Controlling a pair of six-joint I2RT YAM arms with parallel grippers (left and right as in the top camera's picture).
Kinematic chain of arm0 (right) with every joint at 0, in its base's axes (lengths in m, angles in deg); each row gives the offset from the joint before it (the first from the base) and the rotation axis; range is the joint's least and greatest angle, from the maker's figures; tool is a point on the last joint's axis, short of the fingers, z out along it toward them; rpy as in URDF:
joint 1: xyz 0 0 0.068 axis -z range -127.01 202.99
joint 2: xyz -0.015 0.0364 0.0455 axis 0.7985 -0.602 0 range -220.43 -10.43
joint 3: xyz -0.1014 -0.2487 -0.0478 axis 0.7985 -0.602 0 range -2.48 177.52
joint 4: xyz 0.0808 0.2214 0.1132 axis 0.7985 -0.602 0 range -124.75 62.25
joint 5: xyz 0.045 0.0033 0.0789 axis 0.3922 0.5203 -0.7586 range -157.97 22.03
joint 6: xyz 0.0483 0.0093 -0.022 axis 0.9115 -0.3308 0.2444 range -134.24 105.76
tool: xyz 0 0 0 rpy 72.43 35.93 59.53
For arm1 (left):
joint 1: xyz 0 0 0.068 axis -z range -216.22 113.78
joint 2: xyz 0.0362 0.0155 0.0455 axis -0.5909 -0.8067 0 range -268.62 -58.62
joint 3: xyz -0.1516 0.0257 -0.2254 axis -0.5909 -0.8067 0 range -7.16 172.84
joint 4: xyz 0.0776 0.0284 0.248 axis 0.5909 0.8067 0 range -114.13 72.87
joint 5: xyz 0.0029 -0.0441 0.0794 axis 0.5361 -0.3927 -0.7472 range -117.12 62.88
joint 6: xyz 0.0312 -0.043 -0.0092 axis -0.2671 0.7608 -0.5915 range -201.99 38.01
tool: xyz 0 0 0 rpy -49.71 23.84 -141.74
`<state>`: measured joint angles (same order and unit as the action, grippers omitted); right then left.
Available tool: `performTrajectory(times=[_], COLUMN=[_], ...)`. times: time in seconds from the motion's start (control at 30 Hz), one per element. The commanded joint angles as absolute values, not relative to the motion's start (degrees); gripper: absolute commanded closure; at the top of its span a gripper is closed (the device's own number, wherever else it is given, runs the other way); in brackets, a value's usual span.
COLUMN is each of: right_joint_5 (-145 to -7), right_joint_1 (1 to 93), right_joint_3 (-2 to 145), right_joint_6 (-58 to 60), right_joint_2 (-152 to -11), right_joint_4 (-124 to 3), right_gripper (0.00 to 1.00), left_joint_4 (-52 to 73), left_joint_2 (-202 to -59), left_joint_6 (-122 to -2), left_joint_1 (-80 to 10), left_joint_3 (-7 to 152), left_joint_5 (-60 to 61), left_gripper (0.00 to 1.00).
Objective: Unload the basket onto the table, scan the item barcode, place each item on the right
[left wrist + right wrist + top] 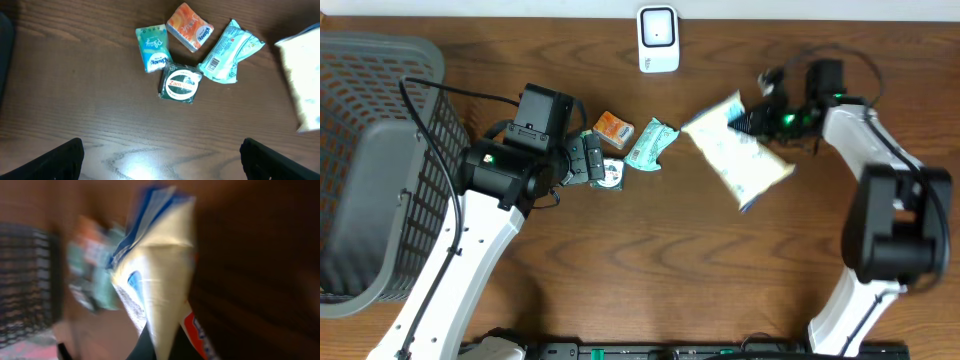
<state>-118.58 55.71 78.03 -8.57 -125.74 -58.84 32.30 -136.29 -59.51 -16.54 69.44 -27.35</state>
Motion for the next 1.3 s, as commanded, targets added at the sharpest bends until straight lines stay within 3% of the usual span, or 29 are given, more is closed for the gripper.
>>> performTrajectory(times=[0.0,0.2,0.47,0.67,0.83,0.9,1.0,1.1,1.17,1.27], right_joint_5=[-131.5,-131.3,-126.6,-114.6,-109.1,-106.6,-99.4,-91.6,-90.1,-91.0], right_joint_1=[56.0,56.0,55.5,54.4,54.4,54.4,54.4,54.5,54.6,54.7], right_joint_3=[79.0,79.0,78.8,77.4,76.3,76.3,76.4,76.4,76.4,76.4], right_joint_6=[-0.2,12.5,12.5,7.0,-1.2,-5.0,-12.1,-15.2,-15.5,-17.7], right_joint_2=[-113.5,-102.7,-102.1,-106.0,-111.7,-113.4,-113.7,-113.5,-113.7,-114.6], right_joint_4=[-52.6,-43.3,-54.1,-67.4,-68.7,-68.7,-69.4,-68.9,-68.1,-67.6], right_gripper=[0.99,0.99,0.99,0.99,0.99,0.88,0.38,0.06,0.01,0.01], left_joint_4=[32.4,32.4,32.4,32.4,32.4,32.4,32.4,32.4,32.4,32.4], left_joint_2=[-136.1,-136.1,-136.1,-136.1,-136.1,-136.1,-136.1,-136.1,-136.1,-136.1], left_joint_6=[-59.8,-59.8,-59.8,-59.8,-59.8,-59.8,-59.8,-59.8,-59.8,-59.8], left_joint_1=[-16.6,-16.6,-16.6,-16.6,-16.6,-16.6,-16.6,-16.6,-16.6,-16.6], left_joint_3=[70.3,70.3,70.3,70.3,70.3,70.3,70.3,70.3,70.3,70.3], left_joint_5=[-28.0,-28.0,-28.0,-28.0,-28.0,-28.0,-28.0,-28.0,-28.0,-28.0], left_gripper=[0.02,0.02,0.02,0.02,0.02,0.02,0.02,0.02,0.02,0.02])
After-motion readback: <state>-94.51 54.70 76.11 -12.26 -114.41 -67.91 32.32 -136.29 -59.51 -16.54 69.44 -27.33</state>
